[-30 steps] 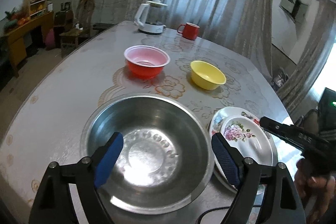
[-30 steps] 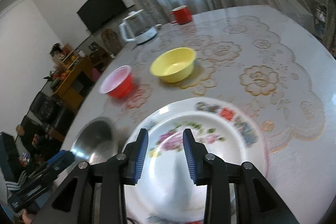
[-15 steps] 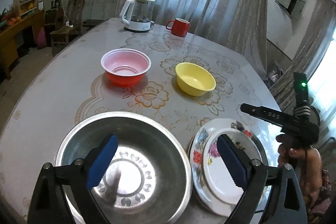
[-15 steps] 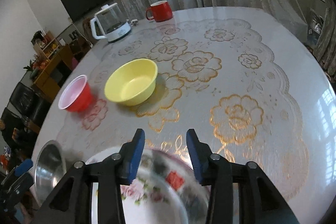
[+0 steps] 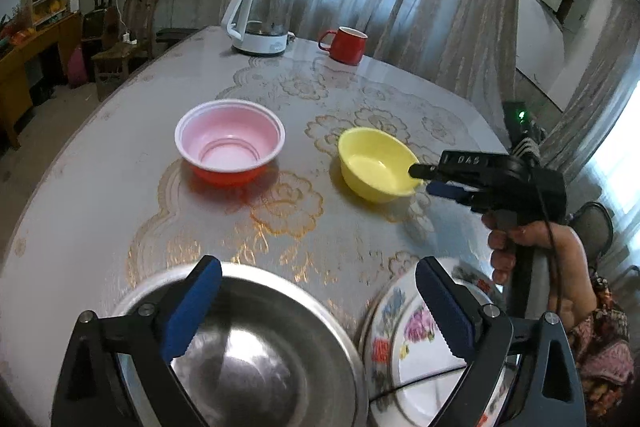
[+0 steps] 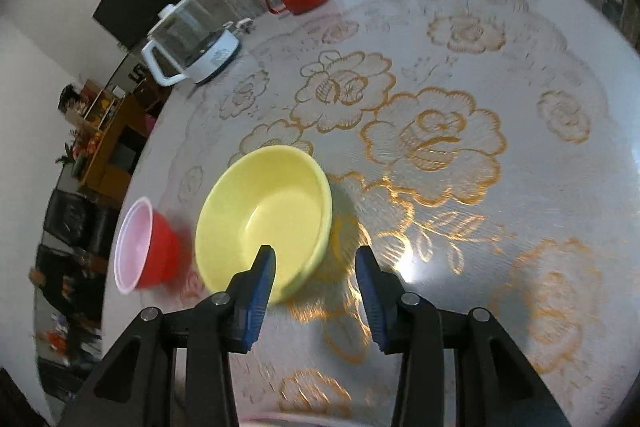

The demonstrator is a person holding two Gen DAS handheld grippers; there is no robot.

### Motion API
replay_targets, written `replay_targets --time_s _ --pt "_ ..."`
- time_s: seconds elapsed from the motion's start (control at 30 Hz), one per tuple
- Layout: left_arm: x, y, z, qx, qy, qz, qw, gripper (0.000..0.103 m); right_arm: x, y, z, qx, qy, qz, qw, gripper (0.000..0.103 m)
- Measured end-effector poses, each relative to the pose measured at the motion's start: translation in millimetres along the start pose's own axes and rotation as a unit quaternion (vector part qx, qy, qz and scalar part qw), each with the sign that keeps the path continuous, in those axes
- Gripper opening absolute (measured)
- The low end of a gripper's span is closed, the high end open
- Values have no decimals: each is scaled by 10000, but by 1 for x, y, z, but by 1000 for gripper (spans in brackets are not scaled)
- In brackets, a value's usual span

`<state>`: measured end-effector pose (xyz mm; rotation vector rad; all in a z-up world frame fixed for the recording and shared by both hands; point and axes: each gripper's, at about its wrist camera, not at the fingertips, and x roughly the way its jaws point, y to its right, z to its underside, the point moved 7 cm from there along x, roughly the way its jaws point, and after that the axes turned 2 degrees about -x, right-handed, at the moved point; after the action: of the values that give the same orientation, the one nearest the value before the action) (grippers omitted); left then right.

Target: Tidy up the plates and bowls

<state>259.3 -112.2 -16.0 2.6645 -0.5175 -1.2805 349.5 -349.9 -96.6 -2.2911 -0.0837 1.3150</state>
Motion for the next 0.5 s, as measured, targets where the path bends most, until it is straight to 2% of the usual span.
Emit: replay_targets --time_s 0.07,0.13,0.2,0.27,0.4,0.47,0.5 --pt "5 3 -9 42 -23 34 10000 98 11 1 -2 82 -126 -24 9999 41" --pt "8 7 -18 104 6 -6 9999 98 18 3 -1 55 -219 13 9997 28" --pt "14 12 -26 200 49 -2 9998 97 21 3 2 16 -218 -89 9997 21" --pt "23 17 -36 301 98 -35 9995 94 20 4 3 1 -200 -146 9997 19" --pt "54 29 -50 467 -122 -37 9988 84 18 10 5 -5 -205 -218 9996 16" --pt "74 33 -54 502 -317 -124 9982 73 18 12 6 2 -221 -240 9995 15" --pt "82 34 -55 518 -406 -162 9977 71 18 14 7 14 -235 -246 9994 15"
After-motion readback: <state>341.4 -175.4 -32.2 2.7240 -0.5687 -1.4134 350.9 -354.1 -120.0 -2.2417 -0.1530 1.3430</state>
